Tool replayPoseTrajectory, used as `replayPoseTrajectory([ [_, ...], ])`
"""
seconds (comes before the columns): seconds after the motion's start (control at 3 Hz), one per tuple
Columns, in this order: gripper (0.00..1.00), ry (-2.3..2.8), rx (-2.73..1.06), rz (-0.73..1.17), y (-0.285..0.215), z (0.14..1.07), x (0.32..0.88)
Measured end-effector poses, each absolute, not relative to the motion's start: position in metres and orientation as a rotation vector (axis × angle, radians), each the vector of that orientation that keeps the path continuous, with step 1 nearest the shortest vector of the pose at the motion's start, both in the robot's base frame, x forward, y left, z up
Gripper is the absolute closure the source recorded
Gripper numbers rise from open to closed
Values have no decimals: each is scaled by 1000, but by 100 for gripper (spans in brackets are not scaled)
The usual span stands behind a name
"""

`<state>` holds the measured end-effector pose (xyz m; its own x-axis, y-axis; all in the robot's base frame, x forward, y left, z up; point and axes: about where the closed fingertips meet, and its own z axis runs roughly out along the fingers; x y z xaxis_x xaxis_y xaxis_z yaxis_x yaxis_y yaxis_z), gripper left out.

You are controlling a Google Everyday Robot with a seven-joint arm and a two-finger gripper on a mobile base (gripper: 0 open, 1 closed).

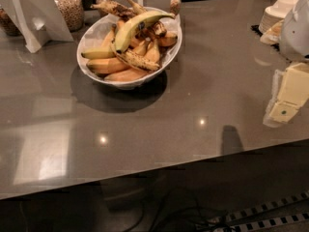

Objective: Pick banana from white bowl

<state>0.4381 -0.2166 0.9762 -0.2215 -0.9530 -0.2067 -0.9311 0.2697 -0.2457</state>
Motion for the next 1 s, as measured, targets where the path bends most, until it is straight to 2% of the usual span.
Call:
replayPoseTrajectory([
  [1.0, 0, 2099, -1741, -76, -195, 992, 460],
])
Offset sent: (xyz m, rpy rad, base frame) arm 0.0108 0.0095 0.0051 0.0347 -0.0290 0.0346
